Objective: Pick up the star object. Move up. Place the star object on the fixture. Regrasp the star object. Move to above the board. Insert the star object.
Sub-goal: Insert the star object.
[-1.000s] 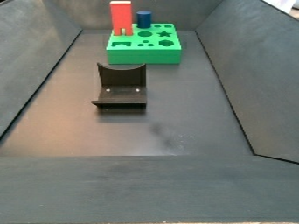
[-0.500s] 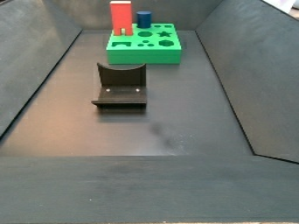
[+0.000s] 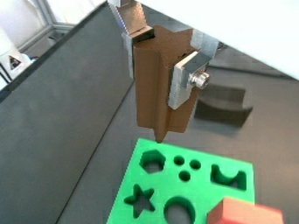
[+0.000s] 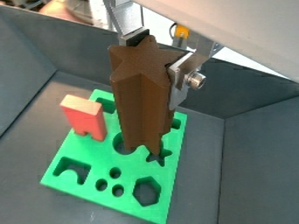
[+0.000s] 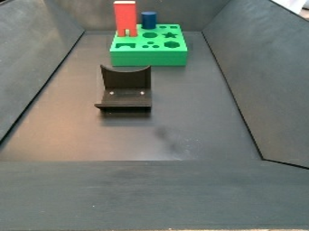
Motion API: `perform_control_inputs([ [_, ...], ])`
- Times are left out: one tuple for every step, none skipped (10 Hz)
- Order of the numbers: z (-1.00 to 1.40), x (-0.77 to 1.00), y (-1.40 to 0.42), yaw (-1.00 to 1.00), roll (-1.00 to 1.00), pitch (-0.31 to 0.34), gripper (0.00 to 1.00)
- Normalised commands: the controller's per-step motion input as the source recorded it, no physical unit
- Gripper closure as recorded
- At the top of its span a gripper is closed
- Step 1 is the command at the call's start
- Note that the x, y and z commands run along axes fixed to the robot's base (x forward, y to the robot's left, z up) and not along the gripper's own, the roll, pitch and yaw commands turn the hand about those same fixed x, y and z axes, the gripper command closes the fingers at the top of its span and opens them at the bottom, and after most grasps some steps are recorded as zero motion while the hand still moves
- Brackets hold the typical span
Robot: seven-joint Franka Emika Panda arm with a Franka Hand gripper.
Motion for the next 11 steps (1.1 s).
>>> perform_control_inputs([
  [-0.17,0.05,0.08,-0.31,-0.46,0.000,1.00],
  [-0.16,0.00,0.10,-0.29,-0.47,0.000,1.00],
  [-0.21,0.00,0.06,-0.18,-0.32,0.000,1.00],
  [-0.32,-0.03,0.00,-0.21,-0.22,-0.003,1.00],
  [-0.27,-0.10,0.00,-0.10,0.05,-0.041,1.00],
  [-0.28,-0.07,-0.09,-0.03,0.12,-0.027,1.00],
  [-0.23,-0.11,-0.17,0.00,0.24,-0.009,1.00],
  [-0.38,-0.12,-0.23,0.00,0.21,-0.116,1.00],
  [-0.34,-0.08,-0.22,-0.03,0.15,-0.176,1.00],
  [-0.33,-0.05,-0.21,-0.07,0.01,-0.267,1.00],
  [-0.23,-0.18,-0.15,-0.02,0.00,-0.236,1.00],
])
